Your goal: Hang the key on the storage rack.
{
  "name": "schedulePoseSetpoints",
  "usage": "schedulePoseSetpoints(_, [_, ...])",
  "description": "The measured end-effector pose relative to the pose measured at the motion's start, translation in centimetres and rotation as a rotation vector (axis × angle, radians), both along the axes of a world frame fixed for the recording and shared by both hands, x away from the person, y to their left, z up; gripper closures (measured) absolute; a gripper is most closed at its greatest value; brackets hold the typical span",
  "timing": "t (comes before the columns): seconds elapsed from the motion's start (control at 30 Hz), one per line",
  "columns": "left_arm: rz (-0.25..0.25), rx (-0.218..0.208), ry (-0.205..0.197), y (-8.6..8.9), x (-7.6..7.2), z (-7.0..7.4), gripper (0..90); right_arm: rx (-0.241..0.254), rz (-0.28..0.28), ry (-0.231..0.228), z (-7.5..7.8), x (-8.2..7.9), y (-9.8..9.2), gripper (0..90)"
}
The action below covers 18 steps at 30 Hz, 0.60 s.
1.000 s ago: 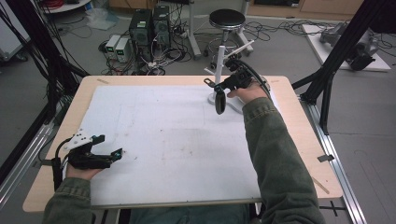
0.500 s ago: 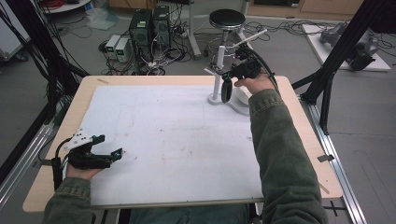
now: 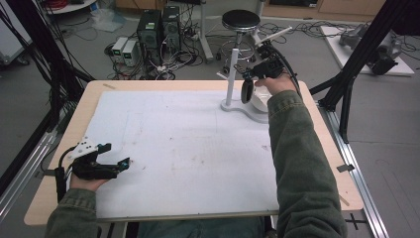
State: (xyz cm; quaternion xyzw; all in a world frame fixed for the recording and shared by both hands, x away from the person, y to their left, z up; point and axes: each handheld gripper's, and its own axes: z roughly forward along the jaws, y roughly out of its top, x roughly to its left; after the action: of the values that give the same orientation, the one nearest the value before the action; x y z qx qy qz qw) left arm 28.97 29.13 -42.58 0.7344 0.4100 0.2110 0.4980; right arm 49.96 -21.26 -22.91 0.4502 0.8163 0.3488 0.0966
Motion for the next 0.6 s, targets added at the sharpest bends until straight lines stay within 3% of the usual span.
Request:
schedulePoseSetpoints(0.3, [-0.001, 0.005, 0.001, 0.0, 0.0, 0.0, 6.2, -0.036, 0.007, 0.011, -0.6, 0.4, 0.7, 81.2])
schedulePoseSetpoints(0.33, [-0.001, 0.006, 0.000, 0.0, 0.0, 0.0, 6.2, -0.052, 0.029, -0.015, -0.9, 0.6, 0.8, 81.0])
schedulePoseSetpoints(0.37, [-0.001, 0.008, 0.000, 0.0, 0.0, 0.0, 6.2, -0.059, 0.008, 0.010, -0.9, 0.6, 1.0, 80.9])
schedulePoseSetpoints(0.53, [-0.001, 0.007, 0.000, 0.0, 0.0, 0.0, 6.2, -0.069, -0.011, 0.019, -1.2, 0.9, 1.3, 79.2])
schedulePoseSetpoints(0.6, [-0.001, 0.007, 0.000, 0.1, 0.0, 0.0, 6.2, -0.068, -0.022, 0.018, -1.3, 1.0, 1.3, 73.3])
